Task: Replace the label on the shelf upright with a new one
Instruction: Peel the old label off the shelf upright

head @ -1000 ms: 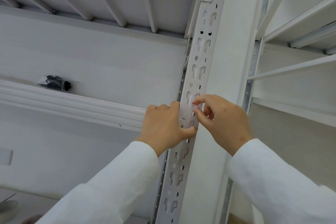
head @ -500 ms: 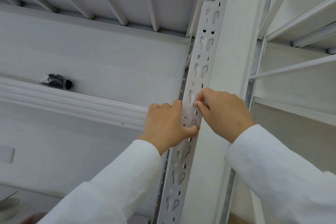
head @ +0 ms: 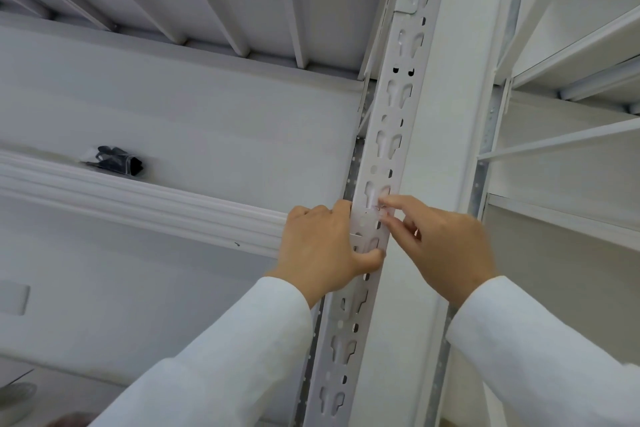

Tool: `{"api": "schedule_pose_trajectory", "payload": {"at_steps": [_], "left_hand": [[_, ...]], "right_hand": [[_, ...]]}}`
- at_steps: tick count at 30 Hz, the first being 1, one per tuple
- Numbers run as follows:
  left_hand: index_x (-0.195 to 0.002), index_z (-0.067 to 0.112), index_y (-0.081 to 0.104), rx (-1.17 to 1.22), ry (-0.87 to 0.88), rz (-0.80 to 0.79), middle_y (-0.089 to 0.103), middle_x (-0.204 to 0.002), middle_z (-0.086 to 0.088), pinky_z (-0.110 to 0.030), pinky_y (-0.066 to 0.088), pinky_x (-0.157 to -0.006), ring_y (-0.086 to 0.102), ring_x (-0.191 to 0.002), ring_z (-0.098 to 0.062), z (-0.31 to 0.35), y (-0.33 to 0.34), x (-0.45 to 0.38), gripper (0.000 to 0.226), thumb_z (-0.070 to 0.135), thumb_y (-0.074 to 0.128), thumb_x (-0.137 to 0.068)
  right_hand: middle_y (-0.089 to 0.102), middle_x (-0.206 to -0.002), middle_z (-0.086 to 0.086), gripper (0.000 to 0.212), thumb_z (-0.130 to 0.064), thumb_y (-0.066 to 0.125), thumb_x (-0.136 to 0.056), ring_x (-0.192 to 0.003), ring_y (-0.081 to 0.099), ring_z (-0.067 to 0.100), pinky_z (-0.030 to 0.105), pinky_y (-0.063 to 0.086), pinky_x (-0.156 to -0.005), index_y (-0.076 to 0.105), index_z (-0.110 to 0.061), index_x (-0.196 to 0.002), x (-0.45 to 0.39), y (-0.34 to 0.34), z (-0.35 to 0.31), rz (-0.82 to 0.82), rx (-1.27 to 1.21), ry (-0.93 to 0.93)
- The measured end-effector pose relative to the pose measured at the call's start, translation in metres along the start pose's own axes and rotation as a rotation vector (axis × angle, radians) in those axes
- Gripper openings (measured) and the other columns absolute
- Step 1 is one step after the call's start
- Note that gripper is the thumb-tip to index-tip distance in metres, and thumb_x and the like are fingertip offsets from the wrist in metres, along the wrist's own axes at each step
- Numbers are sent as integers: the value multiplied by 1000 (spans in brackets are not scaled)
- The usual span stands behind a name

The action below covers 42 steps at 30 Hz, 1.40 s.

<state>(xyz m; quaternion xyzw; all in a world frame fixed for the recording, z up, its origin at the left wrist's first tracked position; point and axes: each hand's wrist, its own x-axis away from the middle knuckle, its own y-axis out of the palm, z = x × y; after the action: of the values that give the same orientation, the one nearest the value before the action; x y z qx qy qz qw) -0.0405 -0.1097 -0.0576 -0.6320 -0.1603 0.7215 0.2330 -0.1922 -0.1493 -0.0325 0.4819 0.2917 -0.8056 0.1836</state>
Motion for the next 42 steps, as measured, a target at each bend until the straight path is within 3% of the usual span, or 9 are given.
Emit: {"api": "schedule_pose_trajectory", "payload": {"at_steps": [2, 6, 15, 19, 24, 30, 32, 37, 42], "left_hand": [[-88, 18, 33, -2, -2, 4, 48, -76, 4, -31, 31, -81, 44, -72, -19, 0, 0, 0, 47, 61, 50, -77], [-88, 18, 34, 0, 0, 5, 51, -77, 4, -31, 34, -83, 46, -72, -19, 1, 0, 1, 46, 61, 49, -78], [-88, 18, 34, 2, -12, -30, 49, -76, 5, -32, 35, -85, 45, -73, -19, 2, -3, 0, 47, 61, 51, -77], [-88, 18, 34, 5, -19, -37, 48, -74, 6, -32, 35, -86, 44, -73, -18, 2, -4, 0, 47, 61, 51, -78], [-86, 18, 33, 2, -11, -28, 44, -69, 7, -31, 33, -83, 44, -71, -19, 1, -4, 0, 47, 61, 50, -77], [-89, 18, 35, 13, -13, -34, 41, -69, 7, -31, 33, -85, 44, -72, -19, 2, -5, 1, 46, 60, 51, -78], [-89, 18, 34, 6, -13, -37, 44, -73, 5, -31, 33, -84, 44, -72, -19, 2, -5, 1, 47, 60, 51, -78], [-91, 20, 33, -6, -15, -48, 50, -79, 4, -32, 35, -86, 46, -74, -18, 3, -5, 1, 47, 62, 51, -77], [-88, 19, 33, 5, -15, -18, 51, -77, 4, -31, 35, -84, 47, -73, -19, 3, -4, 1, 46, 61, 50, -78]], "right_hand": [[58, -47, -7, 25, -32, 51, -85, -36, 52, 20, 22, 39, -32, 72, -20, -91, 3, 1, 0, 45, 43, -54], [61, -48, -5, 19, -27, 56, -83, -37, 54, 21, 23, 40, -32, 73, -21, -83, 3, 3, 1, 111, 61, -95], [53, -44, -10, 8, -26, 65, -75, -37, 52, 22, 23, 39, -39, 64, -23, -67, -18, -2, -4, 21, 1, 39], [55, -43, -4, 11, -22, 57, -78, -34, 49, 27, 22, 33, -39, 59, -17, -69, -21, 1, -3, -41, 78, 10], [51, -39, -2, 32, -29, 34, -84, -28, 43, 28, 21, 28, -36, 56, -11, -72, -21, 6, -1, -68, 129, -34], [41, -41, -9, 29, -32, 38, -88, -30, 38, 23, 23, 32, -33, 59, -13, -79, -7, -3, 9, -45, -21, -72], [30, -43, -12, 23, -33, 42, -88, -34, 32, 17, 19, 29, -37, 58, -18, -81, -1, -7, 13, -34, -95, -47], [31, -44, -13, 22, -37, 47, -85, -38, 32, 13, 10, 22, -43, 61, -21, -81, 5, -11, 15, -17, -176, 25], [27, -45, -19, 23, -42, 53, -78, -40, 36, 8, 17, 32, -42, 65, -24, -87, -2, -9, 9, -44, -111, 39]]}}
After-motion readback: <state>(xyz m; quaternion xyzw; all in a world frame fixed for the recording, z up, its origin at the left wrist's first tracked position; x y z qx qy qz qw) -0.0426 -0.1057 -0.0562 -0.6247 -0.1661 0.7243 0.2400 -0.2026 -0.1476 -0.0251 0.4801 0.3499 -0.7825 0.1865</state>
